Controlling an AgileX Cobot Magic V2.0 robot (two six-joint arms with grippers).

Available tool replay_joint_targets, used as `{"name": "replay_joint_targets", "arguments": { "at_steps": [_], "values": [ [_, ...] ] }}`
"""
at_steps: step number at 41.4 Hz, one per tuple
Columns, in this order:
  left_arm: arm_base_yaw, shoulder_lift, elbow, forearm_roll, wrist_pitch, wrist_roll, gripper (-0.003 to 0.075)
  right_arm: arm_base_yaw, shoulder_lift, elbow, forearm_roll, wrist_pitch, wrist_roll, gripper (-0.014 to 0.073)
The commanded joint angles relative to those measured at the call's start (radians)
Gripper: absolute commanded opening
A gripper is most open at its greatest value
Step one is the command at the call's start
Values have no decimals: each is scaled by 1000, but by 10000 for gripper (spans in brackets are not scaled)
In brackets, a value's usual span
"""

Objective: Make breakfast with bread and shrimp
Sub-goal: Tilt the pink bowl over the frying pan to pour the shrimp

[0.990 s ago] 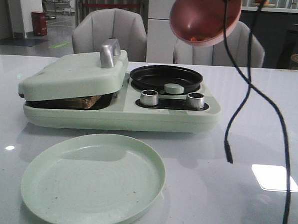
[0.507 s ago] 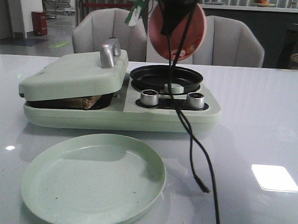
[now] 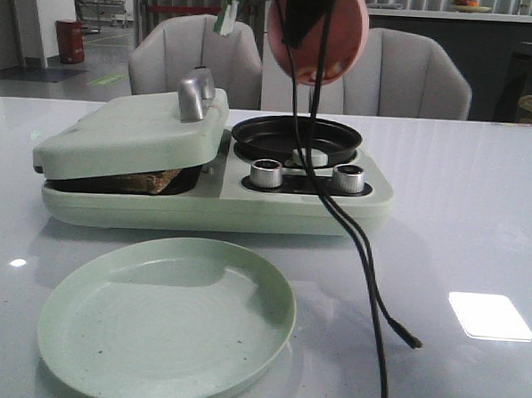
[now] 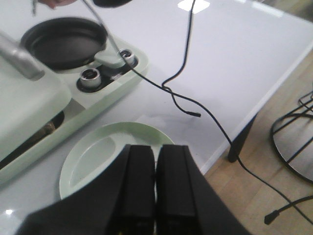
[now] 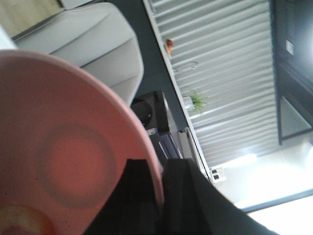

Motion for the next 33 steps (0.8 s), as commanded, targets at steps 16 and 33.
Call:
{"name": "replay_joint_targets", "arguments": {
  "at_steps": [16,33],
  "values": [
    [-8,-2,-29,-26,-89,-2,98,-1,-44,-100,-95,5,-3,45],
    [-8,-2,-29,-26,-91,-2,98,-1,26,-99,-80,33,-4,45]
  ]
}}
